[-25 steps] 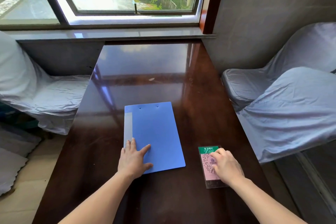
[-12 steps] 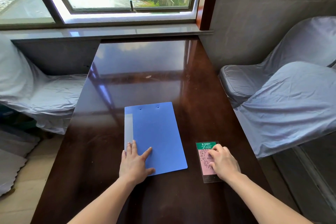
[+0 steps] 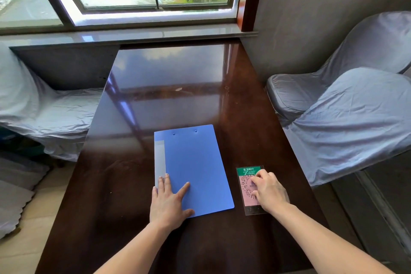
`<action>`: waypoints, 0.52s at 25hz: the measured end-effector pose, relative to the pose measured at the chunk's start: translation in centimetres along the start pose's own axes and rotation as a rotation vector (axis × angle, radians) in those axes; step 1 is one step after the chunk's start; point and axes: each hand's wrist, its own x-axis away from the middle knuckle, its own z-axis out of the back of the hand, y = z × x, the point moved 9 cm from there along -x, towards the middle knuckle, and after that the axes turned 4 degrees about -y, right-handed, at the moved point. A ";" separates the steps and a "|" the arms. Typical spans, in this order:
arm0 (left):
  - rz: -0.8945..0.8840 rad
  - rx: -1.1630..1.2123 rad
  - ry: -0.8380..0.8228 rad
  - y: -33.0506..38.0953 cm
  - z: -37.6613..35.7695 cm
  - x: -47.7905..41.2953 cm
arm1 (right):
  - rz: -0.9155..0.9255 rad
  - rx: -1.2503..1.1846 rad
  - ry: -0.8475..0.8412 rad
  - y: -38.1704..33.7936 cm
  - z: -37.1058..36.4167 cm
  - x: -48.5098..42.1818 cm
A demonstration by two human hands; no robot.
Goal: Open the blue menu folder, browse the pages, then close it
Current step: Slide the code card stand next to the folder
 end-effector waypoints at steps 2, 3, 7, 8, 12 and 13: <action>-0.015 -0.002 0.009 0.6 -0.4 0.4 | 0.001 -0.005 0.002 0.1 0.0 0.0; -0.025 -0.004 0.012 0.9 -0.4 0.5 | 0.005 -0.004 0.004 0.0 0.0 -0.1; -0.055 -0.003 0.009 1.6 -0.7 0.9 | 0.024 -0.010 0.011 0.1 0.0 0.0; -0.057 -0.003 0.012 1.8 -0.7 1.0 | 0.032 -0.009 0.012 0.0 -0.1 0.0; -0.059 0.000 0.011 2.4 -0.7 1.3 | 0.044 -0.006 0.024 0.0 0.2 0.0; -0.060 -0.003 0.008 2.5 -0.7 1.4 | 0.046 -0.003 0.025 0.0 0.2 0.0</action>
